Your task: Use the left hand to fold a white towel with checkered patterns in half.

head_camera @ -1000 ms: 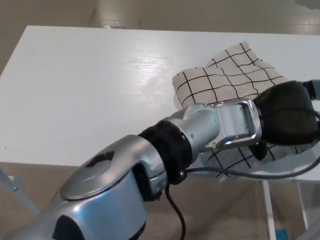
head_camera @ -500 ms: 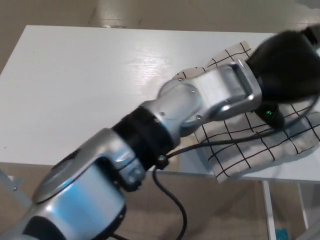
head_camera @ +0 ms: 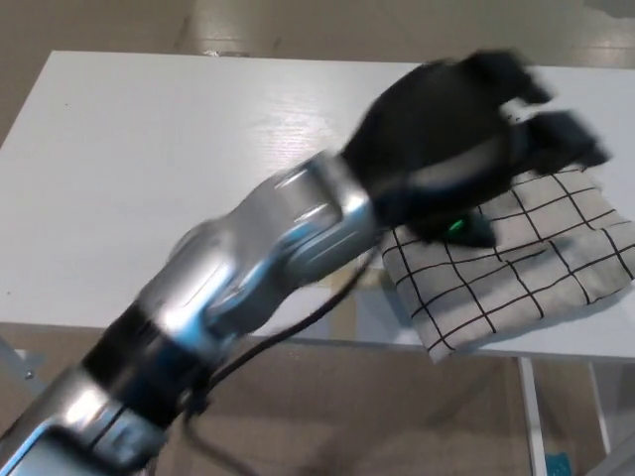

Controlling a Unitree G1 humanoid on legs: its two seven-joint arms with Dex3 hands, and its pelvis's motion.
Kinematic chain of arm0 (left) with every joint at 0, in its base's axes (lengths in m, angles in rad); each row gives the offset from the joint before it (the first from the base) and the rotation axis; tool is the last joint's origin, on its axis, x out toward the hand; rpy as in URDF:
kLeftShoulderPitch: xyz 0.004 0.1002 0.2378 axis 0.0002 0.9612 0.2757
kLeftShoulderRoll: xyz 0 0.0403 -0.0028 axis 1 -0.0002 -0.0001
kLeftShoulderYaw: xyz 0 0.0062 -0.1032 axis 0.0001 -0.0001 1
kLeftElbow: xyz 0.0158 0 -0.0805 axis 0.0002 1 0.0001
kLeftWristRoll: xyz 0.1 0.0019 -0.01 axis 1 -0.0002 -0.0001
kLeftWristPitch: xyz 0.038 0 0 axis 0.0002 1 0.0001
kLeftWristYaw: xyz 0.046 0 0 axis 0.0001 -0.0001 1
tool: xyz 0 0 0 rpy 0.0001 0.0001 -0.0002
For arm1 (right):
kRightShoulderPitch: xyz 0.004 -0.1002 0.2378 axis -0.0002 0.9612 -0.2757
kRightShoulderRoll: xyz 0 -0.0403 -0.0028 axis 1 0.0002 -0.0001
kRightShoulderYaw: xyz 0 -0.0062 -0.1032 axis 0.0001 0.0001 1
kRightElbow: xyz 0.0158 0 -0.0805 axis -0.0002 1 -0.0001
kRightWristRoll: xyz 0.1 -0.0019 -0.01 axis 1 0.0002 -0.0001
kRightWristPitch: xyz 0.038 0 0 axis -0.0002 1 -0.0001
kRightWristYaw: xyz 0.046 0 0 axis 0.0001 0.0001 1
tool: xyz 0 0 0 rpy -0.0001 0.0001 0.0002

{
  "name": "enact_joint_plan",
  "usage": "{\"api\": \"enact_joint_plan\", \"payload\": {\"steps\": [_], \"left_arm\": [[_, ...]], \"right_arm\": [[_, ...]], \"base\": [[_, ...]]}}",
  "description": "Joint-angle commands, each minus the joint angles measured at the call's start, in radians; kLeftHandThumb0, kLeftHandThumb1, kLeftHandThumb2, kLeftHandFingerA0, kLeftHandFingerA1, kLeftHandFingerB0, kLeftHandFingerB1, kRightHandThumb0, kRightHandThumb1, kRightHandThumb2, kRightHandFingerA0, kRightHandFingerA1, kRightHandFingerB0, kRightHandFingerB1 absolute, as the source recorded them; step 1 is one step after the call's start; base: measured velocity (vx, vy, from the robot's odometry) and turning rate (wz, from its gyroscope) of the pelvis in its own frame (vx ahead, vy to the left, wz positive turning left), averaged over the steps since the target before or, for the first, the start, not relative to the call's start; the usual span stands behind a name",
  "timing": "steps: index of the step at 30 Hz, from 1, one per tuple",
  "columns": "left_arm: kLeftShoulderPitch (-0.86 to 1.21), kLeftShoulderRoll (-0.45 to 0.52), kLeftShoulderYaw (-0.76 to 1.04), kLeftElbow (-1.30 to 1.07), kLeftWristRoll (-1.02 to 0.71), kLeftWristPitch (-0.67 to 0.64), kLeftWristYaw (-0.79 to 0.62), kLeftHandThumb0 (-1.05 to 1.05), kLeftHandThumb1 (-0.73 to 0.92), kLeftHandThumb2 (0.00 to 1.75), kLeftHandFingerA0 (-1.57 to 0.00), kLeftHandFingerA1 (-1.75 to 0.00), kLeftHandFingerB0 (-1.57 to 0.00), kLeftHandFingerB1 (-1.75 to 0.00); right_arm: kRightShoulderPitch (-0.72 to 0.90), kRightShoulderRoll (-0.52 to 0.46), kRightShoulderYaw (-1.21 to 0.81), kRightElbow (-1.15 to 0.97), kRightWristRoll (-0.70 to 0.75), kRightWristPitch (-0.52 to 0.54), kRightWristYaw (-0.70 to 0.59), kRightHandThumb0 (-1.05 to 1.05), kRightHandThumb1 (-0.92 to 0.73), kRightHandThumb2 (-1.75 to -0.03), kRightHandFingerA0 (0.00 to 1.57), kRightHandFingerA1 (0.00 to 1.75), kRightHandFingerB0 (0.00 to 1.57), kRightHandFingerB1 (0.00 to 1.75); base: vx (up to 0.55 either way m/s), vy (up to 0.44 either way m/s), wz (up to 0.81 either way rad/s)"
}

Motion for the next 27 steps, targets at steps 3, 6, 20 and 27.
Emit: {"api": "enact_joint_plan", "payload": {"steps": [3,6,20,27], "left_arm": [[1.316,0.519,0.453,-0.578,-1.251,-0.289,-0.375,-0.76,0.68,0.63,-0.43,-0.38,-0.47,-0.35],[1.441,0.507,0.493,-0.510,-1.342,-0.286,-0.487,-0.79,0.75,0.63,-0.49,-0.38,-0.57,-0.38],[1.500,0.373,0.518,-0.169,-1.257,-0.170,-0.629,-0.75,0.60,1.01,-0.68,-0.61,-0.51,-0.51],[1.331,0.158,0.548,0.213,-1.100,-0.170,-0.531,-0.76,0.67,0.65,-0.73,-0.49,-0.62,-0.43]], "right_arm": [[0.049,-0.004,-0.010,0.070,0.028,0.008,0.042,-0.49,-0.71,-0.61,0.54,0.69,0.58,0.60],[0.054,-0.004,-0.012,0.080,0.029,-0.001,0.043,-0.49,-0.71,-0.61,0.54,0.69,0.58,0.60],[0.069,0.007,-0.007,0.093,0.007,-0.002,0.000,-0.48,-0.71,-0.61,0.55,0.67,0.57,0.56],[0.080,0.007,-0.011,0.092,0.018,-0.005,0.015,-0.48,-0.72,-0.62,0.55,0.67,0.57,0.56]], "base": [[0.00,0.000,0.00],[0.00,0.000,0.00],[0.00,0.000,0.01],[0.00,0.000,0.00]]}}
